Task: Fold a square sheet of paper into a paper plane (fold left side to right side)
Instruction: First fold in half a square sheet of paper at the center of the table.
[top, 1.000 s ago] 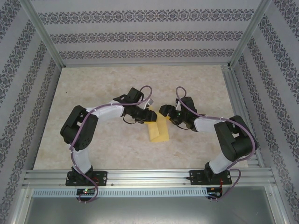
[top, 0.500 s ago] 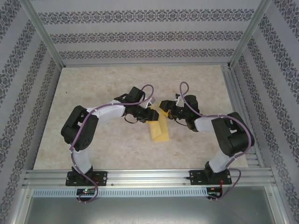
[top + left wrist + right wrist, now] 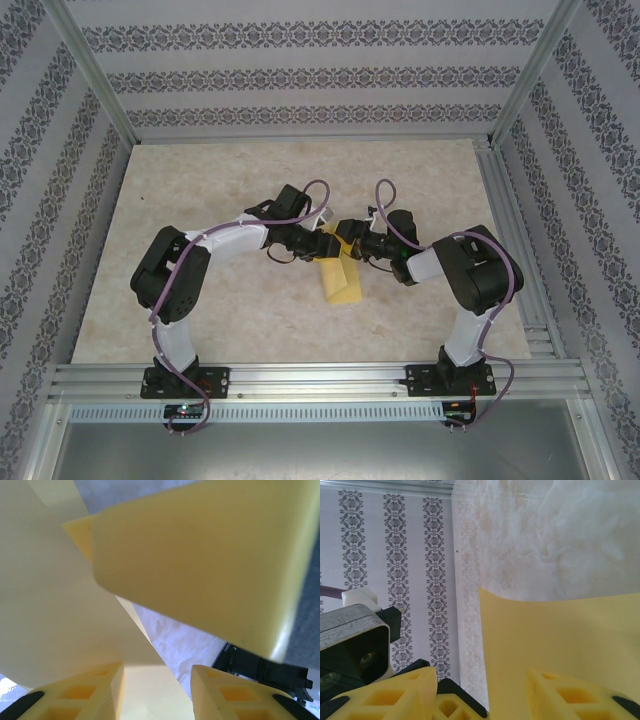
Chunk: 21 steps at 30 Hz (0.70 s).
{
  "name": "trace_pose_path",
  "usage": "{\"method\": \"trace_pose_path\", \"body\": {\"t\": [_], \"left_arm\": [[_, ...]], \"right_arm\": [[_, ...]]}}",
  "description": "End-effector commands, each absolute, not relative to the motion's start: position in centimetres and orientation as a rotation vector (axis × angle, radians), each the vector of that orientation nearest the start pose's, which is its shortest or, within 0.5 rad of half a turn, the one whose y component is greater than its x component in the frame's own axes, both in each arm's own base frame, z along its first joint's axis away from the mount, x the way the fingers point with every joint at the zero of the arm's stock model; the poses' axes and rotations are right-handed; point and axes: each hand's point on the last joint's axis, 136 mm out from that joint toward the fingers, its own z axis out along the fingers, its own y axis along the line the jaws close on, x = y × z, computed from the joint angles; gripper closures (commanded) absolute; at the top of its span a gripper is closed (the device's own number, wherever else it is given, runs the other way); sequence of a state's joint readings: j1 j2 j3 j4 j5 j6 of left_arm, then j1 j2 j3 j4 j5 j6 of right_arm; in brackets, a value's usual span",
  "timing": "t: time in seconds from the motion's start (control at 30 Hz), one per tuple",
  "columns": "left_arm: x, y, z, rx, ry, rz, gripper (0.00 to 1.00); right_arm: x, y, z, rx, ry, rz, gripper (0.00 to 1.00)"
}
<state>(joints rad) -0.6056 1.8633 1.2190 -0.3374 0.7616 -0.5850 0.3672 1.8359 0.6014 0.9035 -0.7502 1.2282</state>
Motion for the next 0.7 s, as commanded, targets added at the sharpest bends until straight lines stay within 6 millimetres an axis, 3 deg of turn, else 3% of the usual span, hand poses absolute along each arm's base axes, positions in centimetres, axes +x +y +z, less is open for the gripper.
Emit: {"method": "trace_pose_path", "body": {"t": [0.0, 0.17, 0.43, 0.67], "left_arm": [[29.3, -35.9, 10.3, 0.416, 2.727, -1.394, 0.59], [29.3, -35.9, 10.3, 0.42, 2.729, -1.391, 0.59], [29.2, -35.8, 10.8, 0.427, 2.72, -1.388, 0.59], [29.3, -34.8, 13.7, 0.445, 2.663, -1.321, 0.52]], "right_arm": [[34.5, 26.9, 9.8, 0.283, 2.192, 1.73, 0.54], [34.5, 26.9, 9.3, 0.287, 2.213, 1.713, 0.67], [34.5, 26.3, 9.1, 0.278, 2.253, 1.634, 0.99], [34.3, 25.6, 9.1, 0.275, 2.274, 1.582, 1.0]]}}
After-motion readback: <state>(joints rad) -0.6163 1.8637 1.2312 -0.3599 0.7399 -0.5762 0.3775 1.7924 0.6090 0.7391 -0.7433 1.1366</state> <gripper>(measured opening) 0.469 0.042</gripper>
